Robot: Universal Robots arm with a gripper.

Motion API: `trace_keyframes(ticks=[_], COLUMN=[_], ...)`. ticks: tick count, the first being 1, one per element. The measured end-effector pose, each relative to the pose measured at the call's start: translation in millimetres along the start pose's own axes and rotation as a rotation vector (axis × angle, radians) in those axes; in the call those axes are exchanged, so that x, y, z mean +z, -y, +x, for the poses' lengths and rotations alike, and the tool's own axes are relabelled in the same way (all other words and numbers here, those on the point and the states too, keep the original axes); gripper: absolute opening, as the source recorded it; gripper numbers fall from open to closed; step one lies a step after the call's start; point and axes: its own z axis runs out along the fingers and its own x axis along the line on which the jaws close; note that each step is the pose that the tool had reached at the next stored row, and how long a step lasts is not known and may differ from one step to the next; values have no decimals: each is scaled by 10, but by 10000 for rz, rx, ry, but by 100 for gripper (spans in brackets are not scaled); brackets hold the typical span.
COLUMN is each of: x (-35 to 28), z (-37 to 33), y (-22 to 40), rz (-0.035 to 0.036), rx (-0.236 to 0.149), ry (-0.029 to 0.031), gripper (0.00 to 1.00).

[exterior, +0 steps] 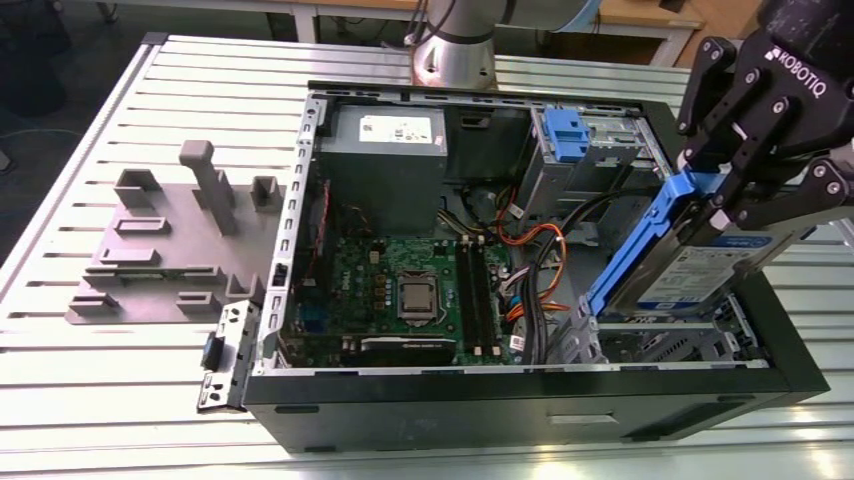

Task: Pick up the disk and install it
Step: 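Insert the disk into the insertion slot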

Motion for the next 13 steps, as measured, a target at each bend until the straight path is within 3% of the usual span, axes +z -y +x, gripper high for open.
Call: trace_keyframes(ticks=[13], x=[68], z=[-2], y=[2], rz=[0], rx=[1], ry=[1], gripper=[36])
